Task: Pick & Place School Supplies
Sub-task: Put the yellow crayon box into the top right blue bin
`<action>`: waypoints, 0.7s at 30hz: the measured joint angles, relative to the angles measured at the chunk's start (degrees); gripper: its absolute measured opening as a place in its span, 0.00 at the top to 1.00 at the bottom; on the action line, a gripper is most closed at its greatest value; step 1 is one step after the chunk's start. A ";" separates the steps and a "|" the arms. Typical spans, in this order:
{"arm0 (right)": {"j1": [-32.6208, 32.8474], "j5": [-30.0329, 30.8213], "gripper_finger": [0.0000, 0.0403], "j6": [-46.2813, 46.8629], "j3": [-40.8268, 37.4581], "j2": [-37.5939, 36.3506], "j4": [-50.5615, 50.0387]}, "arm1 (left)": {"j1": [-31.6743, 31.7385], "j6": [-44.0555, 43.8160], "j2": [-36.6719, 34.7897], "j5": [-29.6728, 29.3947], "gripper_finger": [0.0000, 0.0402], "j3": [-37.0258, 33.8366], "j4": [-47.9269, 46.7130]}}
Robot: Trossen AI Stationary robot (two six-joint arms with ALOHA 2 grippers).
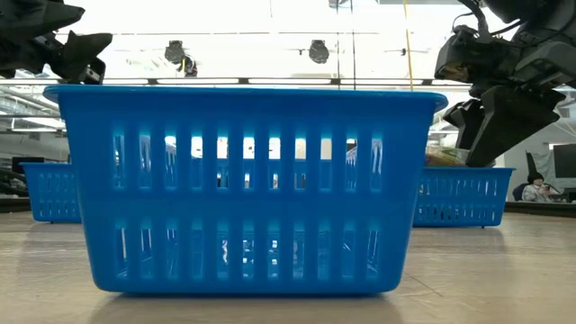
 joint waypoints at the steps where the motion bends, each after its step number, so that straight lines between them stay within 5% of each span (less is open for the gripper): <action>1: 0.00 0.00 0.65 0.00 0.00 0.00 0.02 | 0.00 -0.02 0.00 -0.01 0.57 0.01 0.00; 21: -0.04 0.22 0.65 0.04 0.00 0.00 0.48 | 0.00 0.00 0.00 0.00 0.57 0.02 -0.01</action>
